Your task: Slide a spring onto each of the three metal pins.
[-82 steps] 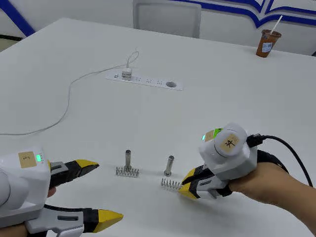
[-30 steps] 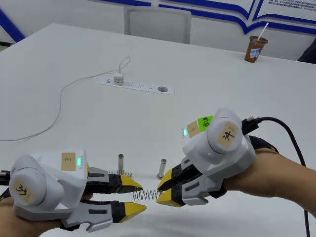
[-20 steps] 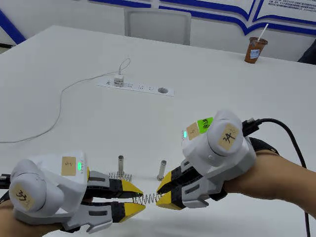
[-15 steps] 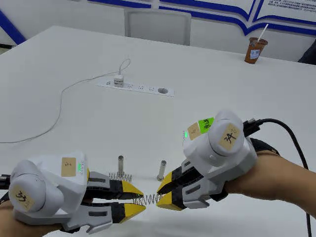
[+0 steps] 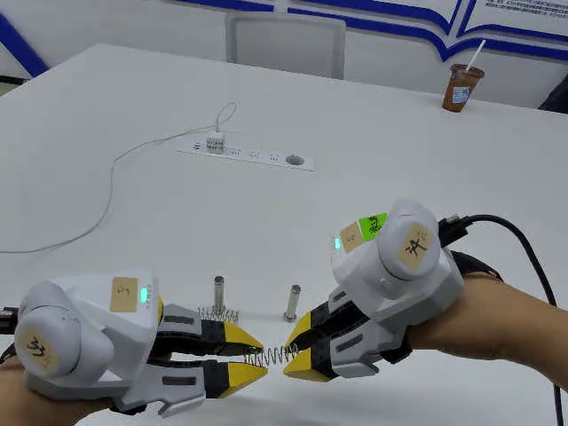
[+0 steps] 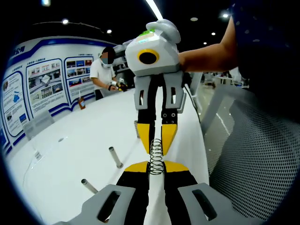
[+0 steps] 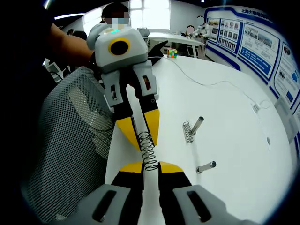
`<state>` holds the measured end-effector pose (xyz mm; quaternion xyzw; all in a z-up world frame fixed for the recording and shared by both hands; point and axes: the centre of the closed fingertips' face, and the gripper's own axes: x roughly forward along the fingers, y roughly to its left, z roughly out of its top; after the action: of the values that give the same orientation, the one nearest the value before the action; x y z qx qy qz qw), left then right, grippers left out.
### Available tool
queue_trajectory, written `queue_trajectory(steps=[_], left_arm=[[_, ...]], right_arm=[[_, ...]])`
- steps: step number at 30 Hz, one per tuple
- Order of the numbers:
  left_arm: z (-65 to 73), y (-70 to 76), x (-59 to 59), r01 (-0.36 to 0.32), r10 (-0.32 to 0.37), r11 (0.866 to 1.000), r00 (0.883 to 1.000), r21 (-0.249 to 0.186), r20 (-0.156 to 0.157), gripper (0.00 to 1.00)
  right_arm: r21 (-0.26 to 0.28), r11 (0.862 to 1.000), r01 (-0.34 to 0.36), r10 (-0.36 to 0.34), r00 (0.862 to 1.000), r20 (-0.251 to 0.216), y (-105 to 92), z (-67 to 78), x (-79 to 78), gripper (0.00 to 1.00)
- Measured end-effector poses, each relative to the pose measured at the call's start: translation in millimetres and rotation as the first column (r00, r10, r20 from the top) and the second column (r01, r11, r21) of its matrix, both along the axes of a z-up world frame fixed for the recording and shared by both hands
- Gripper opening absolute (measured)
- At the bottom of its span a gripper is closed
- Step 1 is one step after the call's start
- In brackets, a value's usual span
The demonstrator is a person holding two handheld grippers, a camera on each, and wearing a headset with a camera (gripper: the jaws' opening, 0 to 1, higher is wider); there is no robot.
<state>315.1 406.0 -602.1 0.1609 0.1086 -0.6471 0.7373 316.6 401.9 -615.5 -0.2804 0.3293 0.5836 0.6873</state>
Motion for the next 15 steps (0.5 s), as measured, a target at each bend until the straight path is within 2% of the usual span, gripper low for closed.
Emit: queue_trajectory(steps=[8, 15], left_arm=[[-2.8, 0.3, 0.9, -0.004, 0.004, 1.0, 1.0, -0.001, -0.011, 0.1], [-4.4, 0.1, 0.9, -0.006, 0.006, 1.0, 1.0, 0.0, -0.015, 0.1]], right_arm=[[0.036, 0.999, 0.013, -0.013, 1.0, -0.008, 4.7, 14.0, -0.3, 0.12], [0.035, 0.999, -0.001, 0.001, 1.0, 0.003, 11.9, 21.2, -2.0, 0.12]])
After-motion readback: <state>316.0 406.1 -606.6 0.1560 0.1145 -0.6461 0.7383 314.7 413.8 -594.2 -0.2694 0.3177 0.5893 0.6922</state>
